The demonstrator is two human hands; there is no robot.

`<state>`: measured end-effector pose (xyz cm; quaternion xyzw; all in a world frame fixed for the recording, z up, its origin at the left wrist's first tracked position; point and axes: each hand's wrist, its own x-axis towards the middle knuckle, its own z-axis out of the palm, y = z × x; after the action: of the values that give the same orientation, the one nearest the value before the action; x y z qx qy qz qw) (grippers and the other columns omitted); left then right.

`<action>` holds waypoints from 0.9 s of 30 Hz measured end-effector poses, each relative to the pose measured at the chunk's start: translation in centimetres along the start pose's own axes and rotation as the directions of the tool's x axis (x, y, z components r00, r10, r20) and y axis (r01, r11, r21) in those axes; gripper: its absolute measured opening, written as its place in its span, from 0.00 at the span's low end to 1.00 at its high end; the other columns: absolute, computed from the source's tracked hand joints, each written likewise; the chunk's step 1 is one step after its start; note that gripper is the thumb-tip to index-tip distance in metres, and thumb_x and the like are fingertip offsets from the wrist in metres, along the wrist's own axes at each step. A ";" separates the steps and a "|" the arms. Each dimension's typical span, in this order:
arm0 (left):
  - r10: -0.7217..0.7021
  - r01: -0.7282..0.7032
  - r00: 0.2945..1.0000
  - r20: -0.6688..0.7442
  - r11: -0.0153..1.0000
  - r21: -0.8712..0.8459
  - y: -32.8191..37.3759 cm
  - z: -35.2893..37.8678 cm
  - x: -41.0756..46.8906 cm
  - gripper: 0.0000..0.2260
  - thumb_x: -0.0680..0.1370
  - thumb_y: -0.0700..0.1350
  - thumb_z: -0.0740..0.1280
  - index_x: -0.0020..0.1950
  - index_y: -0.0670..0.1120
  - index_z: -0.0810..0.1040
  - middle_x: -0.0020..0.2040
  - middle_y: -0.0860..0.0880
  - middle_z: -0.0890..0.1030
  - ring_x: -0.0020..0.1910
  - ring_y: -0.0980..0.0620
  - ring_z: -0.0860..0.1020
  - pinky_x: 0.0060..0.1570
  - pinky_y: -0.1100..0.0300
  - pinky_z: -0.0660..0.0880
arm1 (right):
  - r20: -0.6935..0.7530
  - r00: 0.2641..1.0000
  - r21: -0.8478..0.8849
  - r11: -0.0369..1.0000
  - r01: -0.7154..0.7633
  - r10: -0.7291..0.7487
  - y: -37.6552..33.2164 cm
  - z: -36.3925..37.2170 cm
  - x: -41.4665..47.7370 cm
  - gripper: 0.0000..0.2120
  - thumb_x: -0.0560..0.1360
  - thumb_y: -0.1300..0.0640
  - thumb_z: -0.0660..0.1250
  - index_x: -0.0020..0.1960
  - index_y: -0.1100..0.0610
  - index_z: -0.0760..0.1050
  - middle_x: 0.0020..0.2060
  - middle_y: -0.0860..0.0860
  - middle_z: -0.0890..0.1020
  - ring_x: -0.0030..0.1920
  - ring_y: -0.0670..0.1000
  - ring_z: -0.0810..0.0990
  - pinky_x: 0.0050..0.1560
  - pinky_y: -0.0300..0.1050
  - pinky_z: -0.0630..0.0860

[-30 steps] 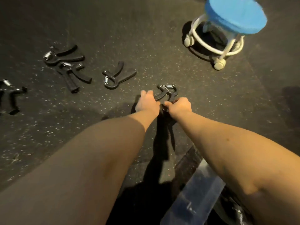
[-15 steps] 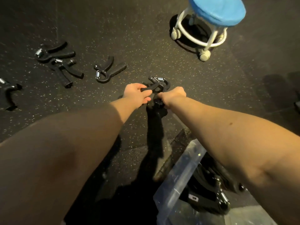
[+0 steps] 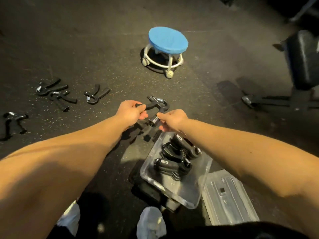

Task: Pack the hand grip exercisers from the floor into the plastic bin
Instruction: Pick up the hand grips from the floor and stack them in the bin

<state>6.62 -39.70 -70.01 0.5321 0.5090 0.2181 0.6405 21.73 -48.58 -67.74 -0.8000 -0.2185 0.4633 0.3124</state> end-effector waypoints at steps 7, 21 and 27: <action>-0.016 0.008 0.985 0.173 0.999 0.049 0.6 3.4 -3.7 0.09 0.82 0.38 0.64 0.60 0.36 0.75 0.46 0.37 0.83 0.39 0.48 0.83 0.43 0.57 0.81 | -0.119 0.981 0.012 0.988 0.155 -0.153 6.4 -7.2 -3.6 0.37 0.75 0.62 0.72 0.79 0.56 0.57 0.54 0.56 0.76 0.41 0.59 0.81 0.54 0.62 0.81; -0.085 -0.083 0.871 0.484 0.945 0.315 -1.9 9.4 -3.9 0.09 0.81 0.35 0.65 0.60 0.38 0.78 0.44 0.39 0.83 0.39 0.49 0.81 0.52 0.48 0.79 | 0.104 0.871 -0.479 0.743 0.467 -0.481 14.1 -12.9 -5.7 0.37 0.70 0.61 0.78 0.76 0.53 0.67 0.60 0.40 0.78 0.54 0.35 0.76 0.59 0.24 0.69; -0.089 -0.028 0.886 0.455 0.970 0.243 -2.5 12.2 -4.2 0.11 0.82 0.37 0.63 0.65 0.40 0.72 0.44 0.39 0.80 0.36 0.50 0.78 0.37 0.60 0.78 | 0.122 0.853 -0.735 0.532 0.421 -0.507 17.1 -14.0 -4.3 0.37 0.74 0.43 0.73 0.78 0.46 0.63 0.53 0.51 0.79 0.54 0.54 0.78 0.54 0.50 0.75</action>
<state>15.11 -49.56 -71.53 0.6347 0.3728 0.0112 0.6768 33.02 -67.69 -71.87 -0.7917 -0.5742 0.1909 0.0839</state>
